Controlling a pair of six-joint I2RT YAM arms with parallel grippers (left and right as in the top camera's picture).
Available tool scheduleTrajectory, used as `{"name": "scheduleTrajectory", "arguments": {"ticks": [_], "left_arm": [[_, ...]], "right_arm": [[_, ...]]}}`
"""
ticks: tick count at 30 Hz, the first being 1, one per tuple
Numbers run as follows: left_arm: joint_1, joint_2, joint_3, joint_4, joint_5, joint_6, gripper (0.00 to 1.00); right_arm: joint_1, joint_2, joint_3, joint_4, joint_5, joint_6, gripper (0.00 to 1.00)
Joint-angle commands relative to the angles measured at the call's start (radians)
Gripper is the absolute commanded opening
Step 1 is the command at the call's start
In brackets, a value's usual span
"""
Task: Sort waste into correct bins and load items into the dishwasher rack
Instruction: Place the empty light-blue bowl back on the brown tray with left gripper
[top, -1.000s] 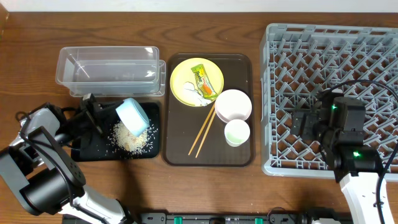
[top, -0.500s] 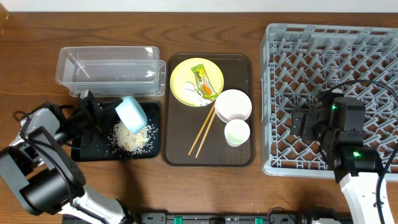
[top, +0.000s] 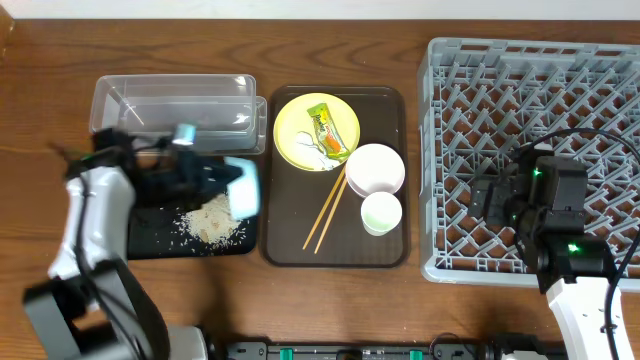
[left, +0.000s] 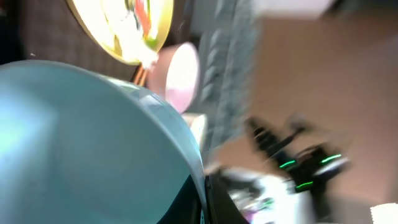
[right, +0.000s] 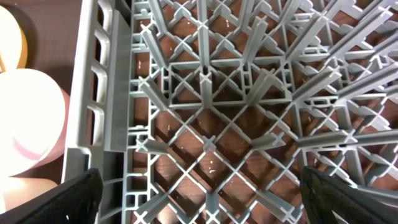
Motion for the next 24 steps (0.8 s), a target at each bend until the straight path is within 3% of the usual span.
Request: {"name": "scheduleTrajectory", "arguments": {"ticks": [1, 13, 17, 24], "left_arm": [[-0.14, -0.08, 0.032, 0.047, -0.324, -0.064, 0.06], [-0.676, -0.03, 0.028, 0.278, -0.967, -0.258, 0.07], [-0.75, 0.027, 0.028, 0.3, -1.064, -0.317, 0.07], [-0.782, 0.087, 0.028, 0.327, -1.068, -0.341, 0.12]], "right_arm": [[0.007, -0.006, 0.022, 0.002, 0.015, 0.004, 0.98], [0.007, -0.006, 0.022, 0.0, 0.015, 0.004, 0.99], [0.007, -0.006, 0.022, -0.001, 0.015, 0.004, 0.99], [0.007, -0.006, 0.022, -0.001, 0.015, 0.004, 0.99]]}}
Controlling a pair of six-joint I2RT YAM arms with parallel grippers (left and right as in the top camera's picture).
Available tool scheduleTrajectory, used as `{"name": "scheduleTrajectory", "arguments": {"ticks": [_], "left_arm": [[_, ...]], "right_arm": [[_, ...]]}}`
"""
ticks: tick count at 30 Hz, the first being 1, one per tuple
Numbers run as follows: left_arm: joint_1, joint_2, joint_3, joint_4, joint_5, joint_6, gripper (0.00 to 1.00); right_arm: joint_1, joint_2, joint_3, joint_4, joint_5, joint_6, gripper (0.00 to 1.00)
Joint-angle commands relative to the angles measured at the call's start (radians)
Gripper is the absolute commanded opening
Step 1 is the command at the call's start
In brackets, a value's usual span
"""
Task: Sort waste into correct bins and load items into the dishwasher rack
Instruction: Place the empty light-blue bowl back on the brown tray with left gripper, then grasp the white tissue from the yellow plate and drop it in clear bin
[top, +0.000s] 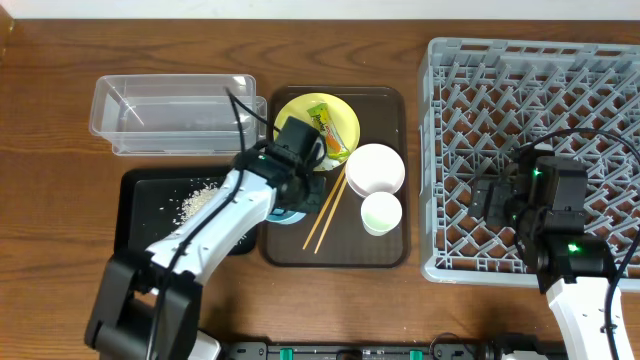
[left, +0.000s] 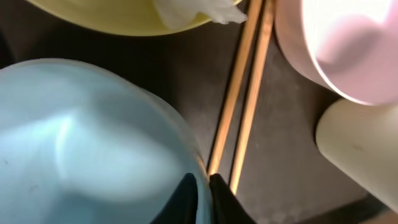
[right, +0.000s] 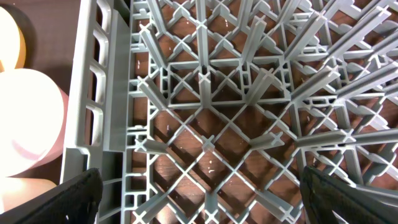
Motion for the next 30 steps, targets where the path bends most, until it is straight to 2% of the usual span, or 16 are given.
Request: {"name": "scheduleTrajectory", "arguments": {"ticks": [1, 2, 6, 7, 12, 18, 23, 30], "left_arm": [[-0.003, 0.012, 0.016, 0.003, -0.053, -0.027, 0.13], [-0.003, 0.011, 0.017, 0.005, -0.05, -0.027, 0.17], [-0.002, -0.006, 0.024, 0.007, -0.05, -0.025, 0.59], [-0.002, -0.018, 0.033, 0.003, -0.051, -0.023, 0.63], [0.017, -0.082, 0.111, 0.009, -0.055, 0.001, 0.64], [0.082, -0.08, 0.159, 0.158, -0.054, -0.051, 0.64], [0.116, -0.012, 0.159, 0.266, -0.054, -0.136, 0.64], [0.117, 0.14, 0.159, 0.319, -0.054, -0.169, 0.64]], "right_arm": [[0.007, -0.006, 0.022, 0.0, 0.011, 0.005, 0.99], [0.007, -0.006, 0.022, 0.0, 0.011, 0.005, 0.99], [0.007, -0.006, 0.022, 0.0, 0.011, 0.005, 0.99], [0.007, -0.006, 0.022, 0.0, 0.011, 0.005, 0.99], [0.007, -0.006, 0.022, 0.0, 0.011, 0.005, 0.99], [0.007, -0.006, 0.022, 0.0, 0.011, 0.005, 0.99], [0.007, -0.006, 0.022, 0.0, 0.011, 0.005, 0.99], [0.007, -0.006, 0.022, 0.0, 0.011, 0.005, 0.99]]}}
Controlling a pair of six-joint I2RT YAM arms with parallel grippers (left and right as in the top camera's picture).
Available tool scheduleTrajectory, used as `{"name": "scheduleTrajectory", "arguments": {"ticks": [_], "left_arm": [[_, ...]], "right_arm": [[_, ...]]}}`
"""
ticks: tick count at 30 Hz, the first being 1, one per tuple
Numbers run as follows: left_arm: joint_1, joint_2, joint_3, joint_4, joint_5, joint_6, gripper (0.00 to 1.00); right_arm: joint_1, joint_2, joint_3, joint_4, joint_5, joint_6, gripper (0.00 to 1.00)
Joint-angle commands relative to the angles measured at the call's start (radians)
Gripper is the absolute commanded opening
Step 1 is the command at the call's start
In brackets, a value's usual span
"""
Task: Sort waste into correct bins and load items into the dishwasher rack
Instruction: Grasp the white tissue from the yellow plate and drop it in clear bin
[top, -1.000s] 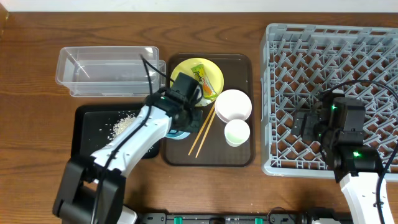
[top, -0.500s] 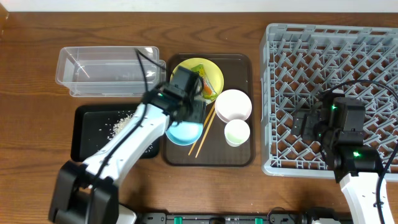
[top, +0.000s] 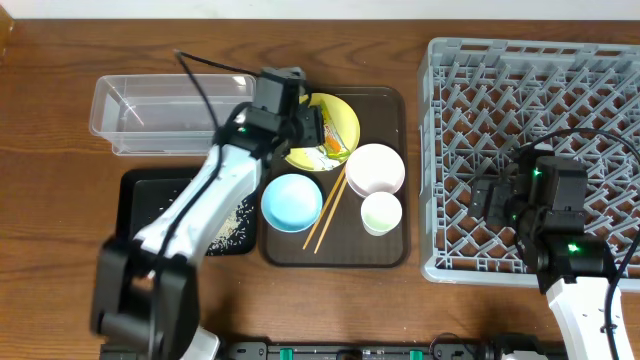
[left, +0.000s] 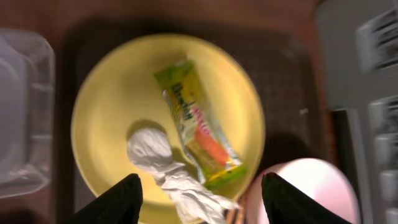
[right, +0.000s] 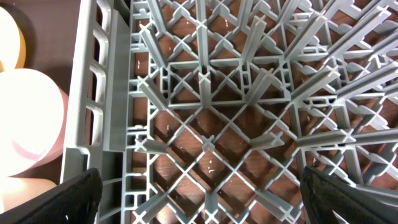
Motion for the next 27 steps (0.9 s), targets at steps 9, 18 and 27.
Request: {"name": "scheduleTrajectory", "arguments": {"ticks": [9, 18, 27], "left_arm": [[0.002, 0.191, 0.005, 0.005, -0.005, -0.101, 0.64], [0.002, 0.235, 0.005, 0.009, -0.003, -0.1, 0.4], [0.002, 0.235, -0.002, -0.001, -0.003, -0.1, 0.06]], "right_arm": [[0.007, -0.006, 0.022, 0.0, 0.011, 0.005, 0.99], [0.007, -0.006, 0.022, 0.0, 0.011, 0.005, 0.99], [0.007, -0.006, 0.022, -0.001, 0.011, 0.005, 0.99]]}}
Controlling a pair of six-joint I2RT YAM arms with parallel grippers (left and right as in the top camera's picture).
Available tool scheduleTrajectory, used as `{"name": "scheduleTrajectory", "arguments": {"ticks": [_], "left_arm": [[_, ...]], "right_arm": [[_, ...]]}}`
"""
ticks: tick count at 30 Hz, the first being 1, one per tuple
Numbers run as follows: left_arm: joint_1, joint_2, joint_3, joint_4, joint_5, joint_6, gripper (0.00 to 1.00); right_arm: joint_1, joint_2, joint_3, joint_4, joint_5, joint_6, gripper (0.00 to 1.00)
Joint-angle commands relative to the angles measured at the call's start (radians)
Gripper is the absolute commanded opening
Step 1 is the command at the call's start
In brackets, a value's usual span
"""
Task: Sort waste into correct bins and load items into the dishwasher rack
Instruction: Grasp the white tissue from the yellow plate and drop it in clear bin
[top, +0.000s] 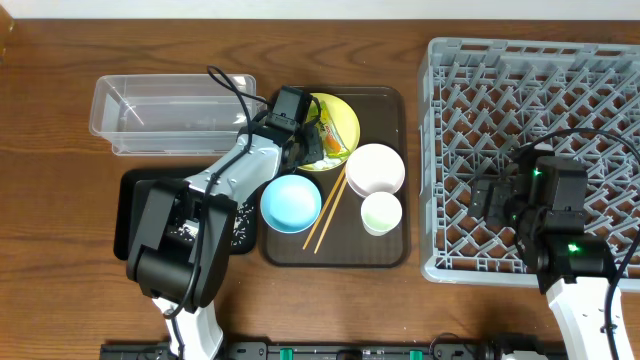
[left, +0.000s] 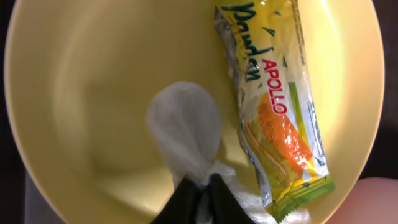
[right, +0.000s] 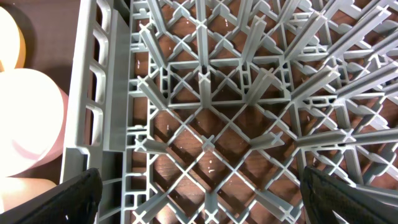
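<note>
A yellow plate (left: 81, 106) fills the left wrist view, holding a crumpled white tissue (left: 185, 121) and a green-orange snack wrapper (left: 273, 118). My left gripper (left: 200, 186) is shut on the tissue's lower end. Overhead, it sits over the plate (top: 345, 118) at the tray's back left. A blue bowl (top: 291, 203), chopsticks (top: 325, 210), a pale pink bowl (top: 375, 168) and a small cup (top: 381, 212) lie on the brown tray (top: 392, 105). My right gripper (right: 202, 196) hangs open over the grey dishwasher rack (top: 540, 90).
A clear plastic bin (top: 165, 112) stands at the back left. In front of it is a black bin (top: 135, 200) with spilled rice in it, partly hidden by my left arm. The rack's left wall (right: 99, 93) borders the tray.
My left gripper was open above the yellow plate. It is now down on the plate and shut on the white tissue. The right arm has not moved.
My left gripper held the blue bowl tipped over the black bin, rice lying below. Then it had the bowl down on the brown tray. Then it was open over the yellow plate with the bowl left behind. Now it grips the tissue.
</note>
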Motion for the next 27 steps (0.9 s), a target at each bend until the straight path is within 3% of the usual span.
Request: {"name": "scheduleTrajectory", "arguments": {"ticks": [1, 8, 20, 27], "left_arm": [[0.002, 0.015, -0.002, -0.01, -0.003, 0.006, 0.06], [0.04, -0.04, 0.002, -0.039, -0.002, 0.006, 0.06], [0.248, -0.325, 0.002, 0.011, -0.003, 0.033, 0.06], [0.385, -0.307, -0.001, 0.01, -0.023, 0.032, 0.11]], "right_arm": [[0.007, -0.006, 0.022, -0.002, 0.011, 0.005, 0.99], [0.007, -0.006, 0.022, -0.004, 0.011, 0.005, 0.99], [0.007, -0.006, 0.022, -0.004, 0.011, 0.005, 0.99], [0.007, -0.006, 0.022, -0.004, 0.011, 0.005, 0.99]]}}
